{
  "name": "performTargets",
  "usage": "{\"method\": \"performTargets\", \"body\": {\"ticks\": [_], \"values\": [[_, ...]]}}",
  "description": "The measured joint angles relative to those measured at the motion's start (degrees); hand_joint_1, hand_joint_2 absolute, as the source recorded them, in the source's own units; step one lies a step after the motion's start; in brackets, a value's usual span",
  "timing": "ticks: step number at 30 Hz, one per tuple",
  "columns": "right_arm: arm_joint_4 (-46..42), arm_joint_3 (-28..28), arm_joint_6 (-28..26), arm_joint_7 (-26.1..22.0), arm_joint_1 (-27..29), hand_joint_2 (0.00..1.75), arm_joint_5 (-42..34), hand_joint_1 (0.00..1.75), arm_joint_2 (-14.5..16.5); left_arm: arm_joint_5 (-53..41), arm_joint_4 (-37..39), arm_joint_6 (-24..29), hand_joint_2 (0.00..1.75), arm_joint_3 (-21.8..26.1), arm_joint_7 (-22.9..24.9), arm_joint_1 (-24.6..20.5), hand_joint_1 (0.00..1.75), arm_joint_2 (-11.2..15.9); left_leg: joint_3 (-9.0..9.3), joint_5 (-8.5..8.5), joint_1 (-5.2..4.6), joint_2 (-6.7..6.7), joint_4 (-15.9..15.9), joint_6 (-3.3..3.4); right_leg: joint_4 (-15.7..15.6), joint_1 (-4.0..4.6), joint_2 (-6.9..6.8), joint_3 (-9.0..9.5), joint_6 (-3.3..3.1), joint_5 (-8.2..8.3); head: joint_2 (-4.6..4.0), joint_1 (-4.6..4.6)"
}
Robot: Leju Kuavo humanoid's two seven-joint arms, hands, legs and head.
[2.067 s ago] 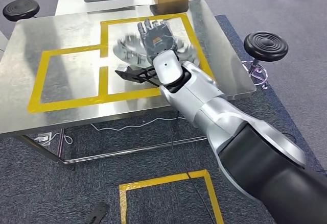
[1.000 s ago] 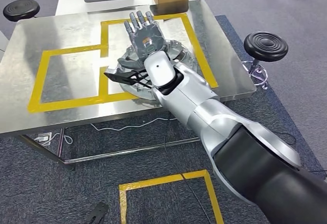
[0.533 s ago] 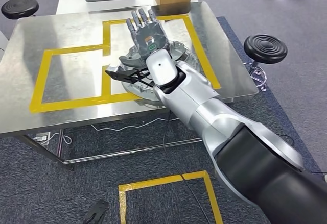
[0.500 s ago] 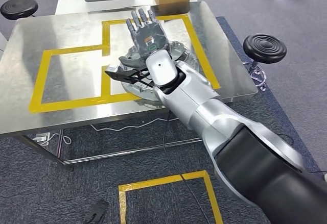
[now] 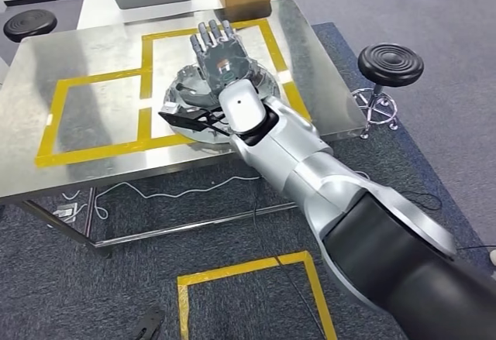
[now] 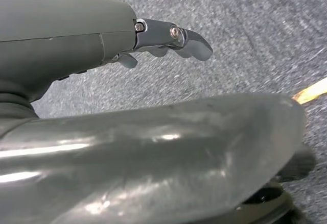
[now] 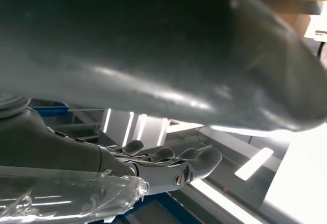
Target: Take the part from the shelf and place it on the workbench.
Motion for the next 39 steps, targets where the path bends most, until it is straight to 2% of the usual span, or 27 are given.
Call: {"method": "performTargets", "body": {"ticks": [1,2,3,4,6,8,9,11,12,13,14,16,17,18,19,21,23,24,26,28,29,31,32,33,34,37,39], "values": [[0.0,0.0,0.1,0.0,0.1,0.00,0.0,0.00,0.0,0.0,0.0,0.0,0.00,0.0,0.0,0.0,0.00,0.0,-1.03,-2.26,0.00,0.28,4.0,-0.07,0.0,0.09,-0.25,-0.61,-0.09,0.49,0.00,-0.02],[0.0,0.0,0.2,-0.1,0.2,0.00,0.0,0.00,0.0,0.0,0.0,0.1,0.00,0.0,0.0,0.0,0.00,0.0,-1.41,-3.30,-0.01,0.36,6.8,-0.08,0.0,0.16,-0.50,-1.24,-0.13,0.99,0.00,-0.02],[0.0,0.0,0.4,-0.2,0.3,0.00,0.0,0.00,0.0,0.0,0.0,0.1,0.00,0.0,0.0,0.0,0.00,0.0,-0.95,-3.19,-0.01,0.37,8.0,-0.03,0.0,0.22,-0.72,-1.87,-0.12,1.49,0.00,-0.03],[0.0,0.0,0.5,-0.3,0.4,0.00,0.0,0.00,0.0,0.0,0.0,0.2,0.00,0.0,0.0,0.0,0.00,0.0,0.60,-2.19,-0.03,0.38,7.0,0.10,0.0,0.26,-0.89,-2.52,-0.04,2.01,0.00,-0.02],[-0.5,0.0,0.7,-0.6,0.4,0.00,-0.1,0.00,0.0,0.2,0.0,0.3,0.00,0.1,-0.1,-0.1,0.00,0.0,6.31,-0.41,-0.19,0.67,0.6,0.51,0.1,0.37,-1.10,-3.62,0.31,2.98,0.00,-0.03],[-1.4,0.0,0.9,-0.9,0.4,0.00,-0.4,0.00,0.0,0.5,0.0,0.6,0.00,0.3,-0.2,-0.2,0.00,0.0,11.27,-0.81,-0.51,1.05,-6.2,1.01,0.1,0.52,-1.26,-4.34,0.87,3.95,0.00,0.02],[-1.7,0.0,1.1,-0.9,0.4,0.00,-0.5,0.00,0.0,0.6,0.0,0.6,0.00,0.5,-0.3,-0.2,0.00,0.0,12.24,-1.13,-0.69,1.13,-7.9,1.27,-0.1,0.56,-1.38,-4.52,1.19,4.50,0.00,0.02],[-2.2,0.0,1.5,-0.9,0.7,0.00,-0.9,0.00,-0.1,0.7,0.0,0.7,0.00,0.9,-0.4,0.0,0.00,0.1,11.76,-0.48,-0.74,1.02,-8.8,1.98,-0.6,0.45,-1.55,-4.78,1.89,5.36,0.00,0.04],[-2.2,0.0,1.6,-0.8,0.9,0.00,-1.0,0.00,-0.1,0.7,0.0,0.7,0.00,1.1,-0.5,0.2,0.00,0.1,11.36,0.10,-0.69,0.99,-8.9,2.41,-0.3,0.39,-1.48,-5.11,2.23,4.70,0.00,0.09],[-2.3,0.0,1.8,-0.8,1.1,0.00,-1.0,0.00,-0.2,0.7,0.0,0.7,0.00,1.2,-0.5,0.3,0.00,0.2,10.89,0.71,-0.60,0.99,-9.0,2.81,1.0,0.34,-1.34,-5.70,2.52,3.04,0.00,0.22],[-2.3,0.0,1.8,-0.8,1.1,0.00,-1.1,0.00,-0.2,0.7,0.0,0.8,0.00,1.3,-0.5,0.4,0.00,0.2,10.35,1.30,-0.54,1.00,-9.0,3.12,3.6,0.29,-1.15,-6.57,2.75,0.48,0.00,0.30],[-2.5,0.0,1.9,-0.8,1.2,0.00,-1.3,0.00,-0.2,0.7,0.0,0.8,0.00,1.3,-0.5,0.4,0.00,0.2,8.94,2.49,-0.59,0.95,-9.0,3.47,11.4,0.30,-0.99,-8.55,3.02,-4.76,0.00,0.50],[-2.5,0.0,1.9,-0.8,1.3,0.00,-1.5,0.00,-0.2,0.7,0.0,0.8,0.00,1.4,-0.5,0.4,0.00,0.3,8.17,3.11,-0.61,0.92,-9.0,3.50,14.6,0.31,-0.97,-9.02,3.08,-6.02,0.00,0.52],[-2.6,0.0,1.9,-0.8,1.4,0.00,-1.7,0.00,-0.2,0.7,0.0,0.9,0.00,1.4,-0.5,0.5,0.00,0.3,7.38,3.75,-0.63,0.90,-8.9,3.47,16.2,0.32,-0.95,-8.68,3.06,-6.05,0.00,0.54],[-2.6,0.0,1.9,-0.8,1.5,0.00,-2.0,0.00,-0.2,0.7,0.0,0.9,0.00,1.4,-0.5,0.5,0.00,0.3,6.63,4.36,-0.63,0.86,-8.9,3.38,15.7,0.31,-0.95,-7.31,3.00,-5.02,0.00,0.56],[-2.9,0.1,1.9,-0.8,1.5,0.00,-2.7,0.00,-0.2,0.7,0.0,0.9,0.00,1.4,-0.5,0.5,0.00,0.3,5.28,5.54,-0.62,0.75,-8.9,3.02,9.3,0.32,-0.79,-1.89,2.73,-3.07,0.00,0.56],[-3.4,0.1,1.8,-0.7,1.5,0.00,-3.6,0.00,-0.1,0.6,0.0,1.0,0.00,1.4,-0.5,0.5,0.00,0.4,4.46,6.48,-0.68,0.66,-8.8,2.43,2.1,0.43,-0.40,3.13,2.30,-3.58,0.00,0.53],[-3.6,0.1,1.7,-0.7,1.4,0.00,-4.0,0.00,-0.1,0.5,0.0,1.0,0.00,1.4,-0.6,0.5,0.00,0.4,4.30,6.85,-0.69,0.64,-8.9,2.09,0.3,0.54,-0.24,4.20,2.02,-4.23,0.00,0.56],[-3.7,0.1,1.4,-0.6,1.5,0.00,-4.8,0.00,-0.1,0.4,0.0,1.1,0.00,1.4,-0.6,0.5,0.00,0.4,4.21,7.48,-0.60,0.64,-9.3,1.39,-0.4,0.64,-0.28,4.19,1.28,-3.89,0.00,0.68],[-3.7,0.1,0.5,-0.7,1.5,0.00,-5.7,0.00,0.0,0.3,0.0,1.1,0.00,1.4,-0.7,0.6,0.00,0.4,3.49,6.02,-0.47,0.66,-8.2,0.77,-0.5,0.45,-0.47,3.58,0.43,-2.93,0.00,0.57],[-3.7,0.1,0.0,-0.8,1.5,0.00,-6.1,0.00,0.0,0.3,0.0,1.2,0.00,1.4,-0.7,0.7,0.00,0.4,2.54,3.94,-0.42,0.68,-6.0,0.50,-0.6,0.30,-0.57,3.17,0.10,-2.35,0.00,0.44],[-3.7,0.1,-0.6,-0.9,1.7,0.00,-6.5,0.00,0.0,0.2,0.0,1.2,0.00,1.4,-0.7,0.7,0.00,0.4,-0.12,-1.06,-0.36,0.69,1.3,0.04,-0.6,0.27,-0.67,2.10,-0.14,-1.46,0.00,0.28],[-3.7,0.1,-0.9,-1.0,1.8,0.00,-6.7,0.00,0.0,0.2,0.0,1.2,0.00,1.4,-0.7,0.7,0.00,0.4,-1.20,-2.56,-0.34,0.70,4.8,-0.14,-0.6,0.26,-0.73,1.60,-0.11,-1.08,0.00,0.28],[-3.7,0.1,-1.4,-1.3,2.1,0.00,-7.1,0.00,0.0,0.2,0.0,1.2,0.00,1.4,-0.7,0.8,0.00,0.4,-1.46,-2.93,-0.33,0.71,6.6,-0.24,-0.6,0.25,-0.79,1.13,-0.02,-0.75,0.00,0.29],[-3.7,0.1,-2.4,-1.9,2.4,0.00,-7.9,0.00,-0.1,0.3,0.0,1.3,0.00,1.4,-0.7,0.8,0.00,0.4,-0.67,-2.36,-0.31,0.73,6.4,-0.29,-0.6,0.21,-0.83,0.73,0.13,-0.46,0.00,0.28],[-3.8,-1.7,-8.5,-5.6,4.4,0.00,-13.2,0.00,-0.4,1.1,0.0,1.8,0.00,1.6,-0.9,1.0,0.00,0.5,6.70,1.10,-0.24,1.09,-3.4,-0.21,-0.5,0.14,-0.87,-0.02,0.89,0.14,0.00,0.21],[-4.2,-4.5,-13.3,-9.2,6.9,0.00,-17.9,0.00,-1.4,1.8,0.0,2.2,0.00,2.1,-1.3,1.4,0.00,0.5,9.59,1.70,-0.24,1.01,-7.8,0.43,-0.4,0.44,-0.96,-0.23,1.49,0.36,0.00,0.15]]}}
